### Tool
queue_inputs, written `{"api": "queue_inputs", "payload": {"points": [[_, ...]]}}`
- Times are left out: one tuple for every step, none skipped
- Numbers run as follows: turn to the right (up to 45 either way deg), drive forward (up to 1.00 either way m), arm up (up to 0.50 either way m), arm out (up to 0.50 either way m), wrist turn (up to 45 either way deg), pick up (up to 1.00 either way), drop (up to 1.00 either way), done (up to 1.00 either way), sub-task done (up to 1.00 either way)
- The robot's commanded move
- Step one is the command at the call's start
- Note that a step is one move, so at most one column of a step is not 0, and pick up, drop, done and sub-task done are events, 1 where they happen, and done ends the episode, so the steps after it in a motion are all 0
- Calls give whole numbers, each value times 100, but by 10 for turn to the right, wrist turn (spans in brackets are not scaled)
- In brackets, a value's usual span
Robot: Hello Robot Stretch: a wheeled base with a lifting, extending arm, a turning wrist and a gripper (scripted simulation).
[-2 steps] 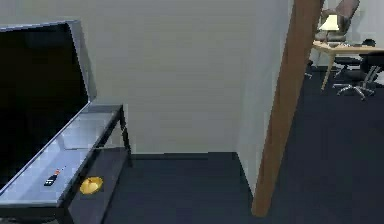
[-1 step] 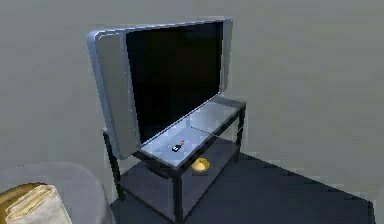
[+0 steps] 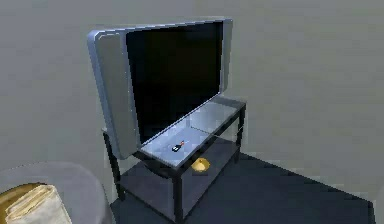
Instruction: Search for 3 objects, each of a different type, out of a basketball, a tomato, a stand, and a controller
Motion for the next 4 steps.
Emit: {"api": "queue_inputs", "payload": {"points": [[-450, 0, 0, 0, 0, 0, 0, 0, 0], [-450, 0, 0, 0, 0, 0, 0, 0, 0], [-450, 0, 0, 0, 0, 0, 0, 0, 0], [-60, 0, 0, 0, 0, 0, 0, 0, 0]]}}
